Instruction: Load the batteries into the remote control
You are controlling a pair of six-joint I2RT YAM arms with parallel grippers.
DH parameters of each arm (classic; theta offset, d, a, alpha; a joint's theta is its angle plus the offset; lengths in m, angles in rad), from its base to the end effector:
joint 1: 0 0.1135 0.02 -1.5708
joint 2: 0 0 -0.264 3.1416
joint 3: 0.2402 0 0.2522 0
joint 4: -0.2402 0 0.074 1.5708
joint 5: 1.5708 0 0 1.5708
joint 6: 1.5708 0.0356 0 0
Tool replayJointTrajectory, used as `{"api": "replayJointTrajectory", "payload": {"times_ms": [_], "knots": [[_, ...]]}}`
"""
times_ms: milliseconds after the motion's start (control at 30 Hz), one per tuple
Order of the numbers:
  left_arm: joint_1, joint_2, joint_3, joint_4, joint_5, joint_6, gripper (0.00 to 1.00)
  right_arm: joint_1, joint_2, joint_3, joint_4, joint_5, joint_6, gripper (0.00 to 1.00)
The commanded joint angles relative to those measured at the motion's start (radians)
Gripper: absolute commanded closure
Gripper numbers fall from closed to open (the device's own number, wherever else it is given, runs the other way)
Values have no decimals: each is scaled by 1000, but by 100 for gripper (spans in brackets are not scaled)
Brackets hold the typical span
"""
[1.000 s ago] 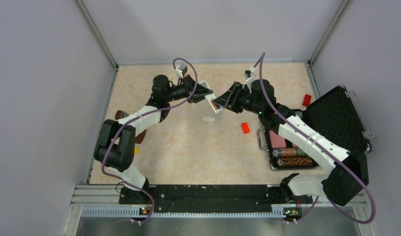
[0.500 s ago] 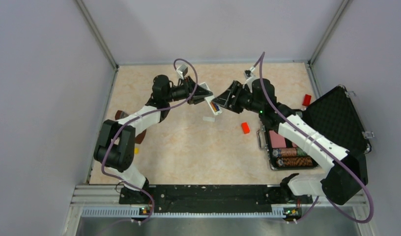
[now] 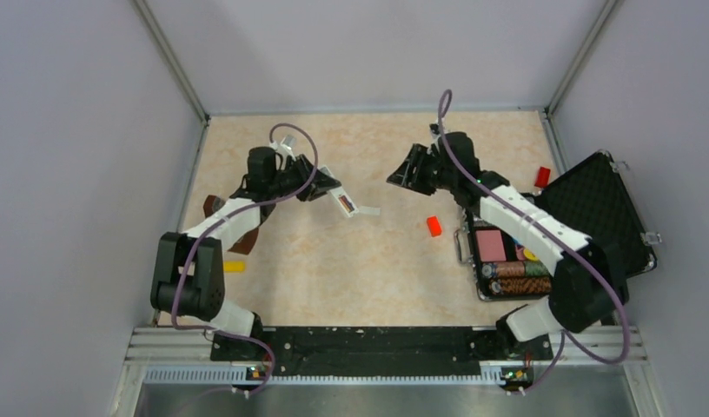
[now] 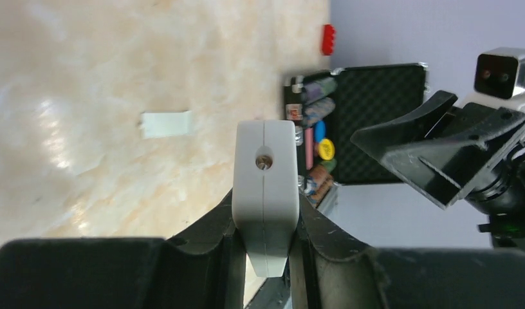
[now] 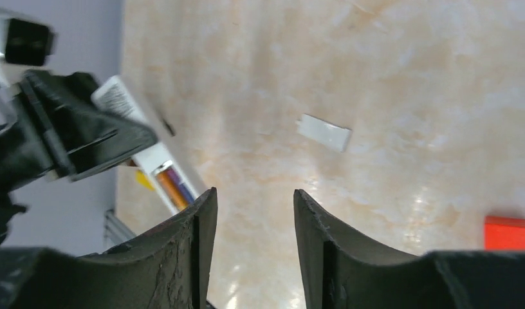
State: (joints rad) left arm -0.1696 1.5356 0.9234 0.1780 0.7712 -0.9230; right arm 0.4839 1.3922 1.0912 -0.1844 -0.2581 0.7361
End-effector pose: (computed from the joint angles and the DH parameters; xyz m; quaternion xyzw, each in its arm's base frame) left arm 0.3269 -0.0812 0.2438 -0.0990 0.8006 -0.5299 0.2614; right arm 0.2797 0.1573 0.3074 0.0409 0.8508 0.3837 0.3567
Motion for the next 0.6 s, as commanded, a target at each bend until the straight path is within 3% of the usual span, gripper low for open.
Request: {"api": "replayJointTrajectory", "payload": {"times_ms": [0,133,233,333,433,567], "knots": [[-13,-81,-156,46,-177,35,100,29,137,60,-88,90,-113,55],[-72,-99,-359,281,-320,-99,100,96,202,113,-98,92,-234,50],[-107,-68,-434,413,-351,-127,100,128,199,109,-57,-17,-358,36],[-116,-34,-465,468,-338,-125,100,160,174,77,3,-121,-486,18],[-130,-18,-496,508,-353,-150,100,196,206,80,-6,-160,-551,16],[-150,-7,-519,509,-407,-163,75,260,253,68,13,-108,-581,16]]}}
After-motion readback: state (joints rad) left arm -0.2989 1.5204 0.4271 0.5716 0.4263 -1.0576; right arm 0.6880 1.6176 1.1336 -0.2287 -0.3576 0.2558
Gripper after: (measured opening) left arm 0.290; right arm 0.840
